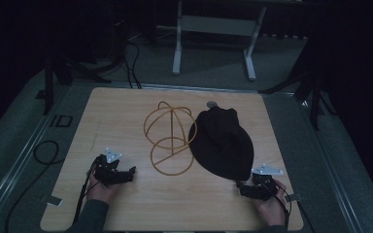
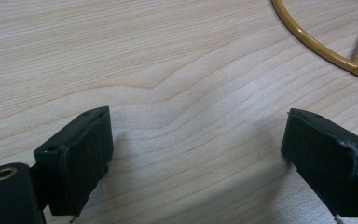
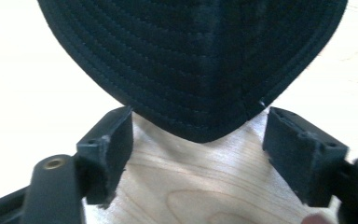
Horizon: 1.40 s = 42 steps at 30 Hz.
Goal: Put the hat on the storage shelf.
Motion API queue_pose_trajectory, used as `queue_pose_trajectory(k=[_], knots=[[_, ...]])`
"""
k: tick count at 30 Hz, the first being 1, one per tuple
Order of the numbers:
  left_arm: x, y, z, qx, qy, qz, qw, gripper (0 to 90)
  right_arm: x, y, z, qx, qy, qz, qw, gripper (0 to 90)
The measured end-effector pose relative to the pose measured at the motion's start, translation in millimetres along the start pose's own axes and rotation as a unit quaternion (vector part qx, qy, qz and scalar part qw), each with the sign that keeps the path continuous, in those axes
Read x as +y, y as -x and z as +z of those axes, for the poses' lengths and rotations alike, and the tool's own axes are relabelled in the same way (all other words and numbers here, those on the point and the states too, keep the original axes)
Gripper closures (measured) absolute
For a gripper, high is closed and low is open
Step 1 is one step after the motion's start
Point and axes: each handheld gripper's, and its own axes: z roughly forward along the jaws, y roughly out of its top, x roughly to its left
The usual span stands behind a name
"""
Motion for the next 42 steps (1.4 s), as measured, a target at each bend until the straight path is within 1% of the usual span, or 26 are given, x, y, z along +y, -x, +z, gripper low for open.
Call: queue_pose_trajectory(k=[2, 5, 6, 9, 17, 22, 27, 31, 34, 37, 38, 39, 42], knots=[[0.0, 0.0, 0.0, 0.0, 0.0, 0.0, 1.0, 9.5, -1.9, 0.1, -0.2, -0.001, 0.006, 0.002, 1.0, 21.4], [0.0, 0.0, 0.1, 0.0, 0.0, 0.0, 1.0, 9.5, -2.7, 0.3, -0.5, -0.002, 0.007, 0.002, 1.0, 20.9], [-0.2, 0.3, 0.0, 0.0, 0.001, -0.001, 1.0, 9.5, -3.4, 0.7, -0.6, -0.002, 0.008, 0.0, 1.0, 19.2], [-0.3, 0.3, -0.1, 0.0, 0.001, -0.002, 1.0, 9.5, -4.2, 1.1, -0.5, 0.002, 0.009, -0.003, 0.9999, 18.2], [-0.3, 0.3, -0.1, 0.0, 0.001, -0.001, 1.0, 9.5, -5.5, 1.4, -1.1, 0.005, 0.011, -0.006, 0.9999, 18.3], [-0.3, 0.4, -0.1, 0.0, 0.001, -0.002, 1.0, 9.5, -5.0, 1.1, -1.6, 0.005, 0.008, -0.006, 0.9999, 18.6], [-0.3, 0.4, -0.1, 0.0, 0.001, -0.002, 1.0, 9.5, -3.1, 2.2, -3.0, 0.007, -0.004, -0.009, 0.9999, 20.6], [-0.3, 0.4, -0.1, 0.0, 0.001, -0.002, 1.0, 9.5, 1.9, 4.3, -4.0, 0.017, -0.028, -0.02, 0.9993, 21.8], [-0.3, 0.3, -0.1, 0.0, 0.001, -0.002, 1.0, 9.4, 5.3, 7.6, -5.3, 0.027, -0.045, -0.031, 0.9981, 23.3], [-0.1, 0.1, 0.0, 0.0, 0.0, -0.001, 1.0, 9.4, 9.0, 10.0, -7.3, 0.033, -0.064, -0.041, 0.9965, 27.8], [-0.1, 0.1, 0.0, 0.0, 0.0, -0.001, 1.0, 9.4, 9.0, 10.0, -7.3, 0.033, -0.064, -0.041, 0.9965, 27.8], [-0.1, 0.2, 0.0, 0.0, 0.0, -0.001, 1.0, 9.5, 10.7, 11.5, -8.0, 0.039, -0.07, -0.043, 0.9958, 30.5], [-0.1, 0.2, 0.0, 0.0, 0.001, -0.001, 1.0, 9.4, 13.6, 12.3, -10.9, 0.042, -0.072, -0.045, 0.9955, 31.4]])
